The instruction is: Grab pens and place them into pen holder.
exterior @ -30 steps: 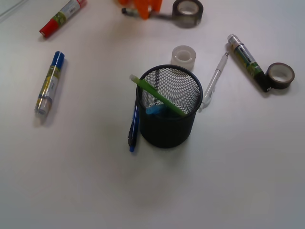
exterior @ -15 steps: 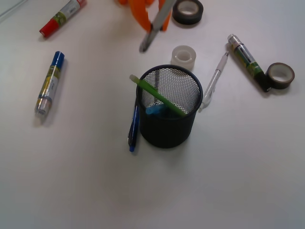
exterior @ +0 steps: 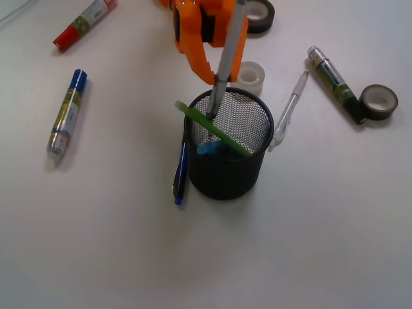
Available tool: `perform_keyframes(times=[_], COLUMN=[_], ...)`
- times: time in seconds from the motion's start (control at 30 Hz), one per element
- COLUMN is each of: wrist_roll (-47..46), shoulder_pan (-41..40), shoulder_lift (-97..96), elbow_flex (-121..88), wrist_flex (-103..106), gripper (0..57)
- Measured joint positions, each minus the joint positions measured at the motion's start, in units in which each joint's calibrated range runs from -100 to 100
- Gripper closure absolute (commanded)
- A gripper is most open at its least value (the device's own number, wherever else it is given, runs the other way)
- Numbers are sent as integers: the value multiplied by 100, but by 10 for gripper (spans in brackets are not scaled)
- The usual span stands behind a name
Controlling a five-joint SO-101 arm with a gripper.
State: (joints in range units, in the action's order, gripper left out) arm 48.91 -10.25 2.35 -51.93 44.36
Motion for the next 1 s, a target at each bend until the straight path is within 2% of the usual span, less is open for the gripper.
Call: perform_keyframes(times=[0.07,0.33,0.67,0.83,1.0], wrist_roll=[5,-225,-1470,-1074,-122], shoulder_pan=[-74,-170,-1117,-1406,-1872], shoulder_lift=[-35,-26,1054,1141,1141], elbow_flex=[0,467,2120,2183,2084], wrist_flex=[26,-579,-4933,-6903,-7266], gripper=[383,382,383,384,385])
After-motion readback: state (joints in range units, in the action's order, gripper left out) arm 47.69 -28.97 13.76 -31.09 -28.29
